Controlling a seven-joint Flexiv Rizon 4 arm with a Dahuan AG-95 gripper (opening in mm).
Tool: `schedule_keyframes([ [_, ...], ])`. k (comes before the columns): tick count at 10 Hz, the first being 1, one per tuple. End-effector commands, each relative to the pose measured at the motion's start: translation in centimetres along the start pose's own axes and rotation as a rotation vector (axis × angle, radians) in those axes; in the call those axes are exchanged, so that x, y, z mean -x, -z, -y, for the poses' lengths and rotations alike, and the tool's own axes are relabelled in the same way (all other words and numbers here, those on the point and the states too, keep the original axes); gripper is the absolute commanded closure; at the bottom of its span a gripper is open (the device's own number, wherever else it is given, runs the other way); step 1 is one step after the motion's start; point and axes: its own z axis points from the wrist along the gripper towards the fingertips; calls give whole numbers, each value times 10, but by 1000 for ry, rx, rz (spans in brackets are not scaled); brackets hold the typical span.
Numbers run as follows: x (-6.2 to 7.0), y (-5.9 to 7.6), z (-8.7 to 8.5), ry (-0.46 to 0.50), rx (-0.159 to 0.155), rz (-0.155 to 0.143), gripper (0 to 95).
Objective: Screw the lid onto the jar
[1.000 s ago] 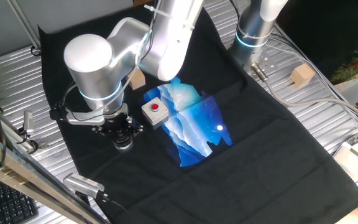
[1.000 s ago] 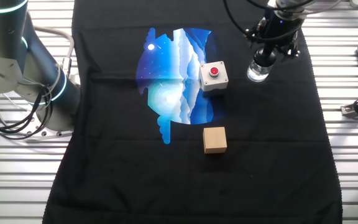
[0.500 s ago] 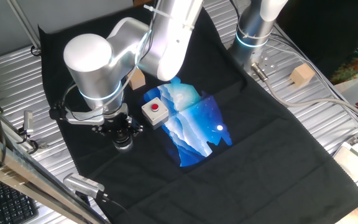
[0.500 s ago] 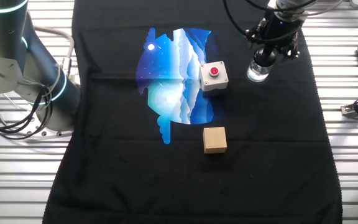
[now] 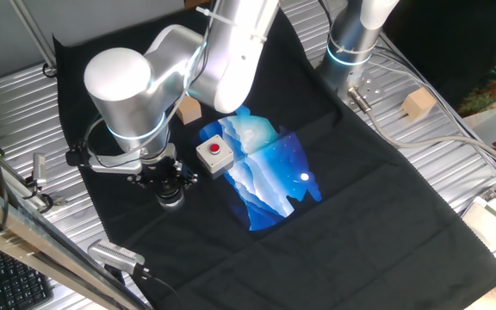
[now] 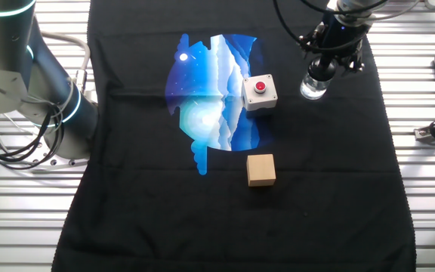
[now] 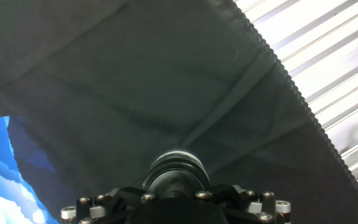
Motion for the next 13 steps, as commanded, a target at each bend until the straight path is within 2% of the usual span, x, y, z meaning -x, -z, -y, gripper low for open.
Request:
schedule_keyframes([
  [1, -1, 0, -1, -6, 0, -1, 0],
  [10, -2, -3, -5, -31, 3, 7, 0],
  [11, -2, -3, -5, -31, 2, 6, 190],
  [13, -2, -3, -5, -36, 3, 6, 190],
])
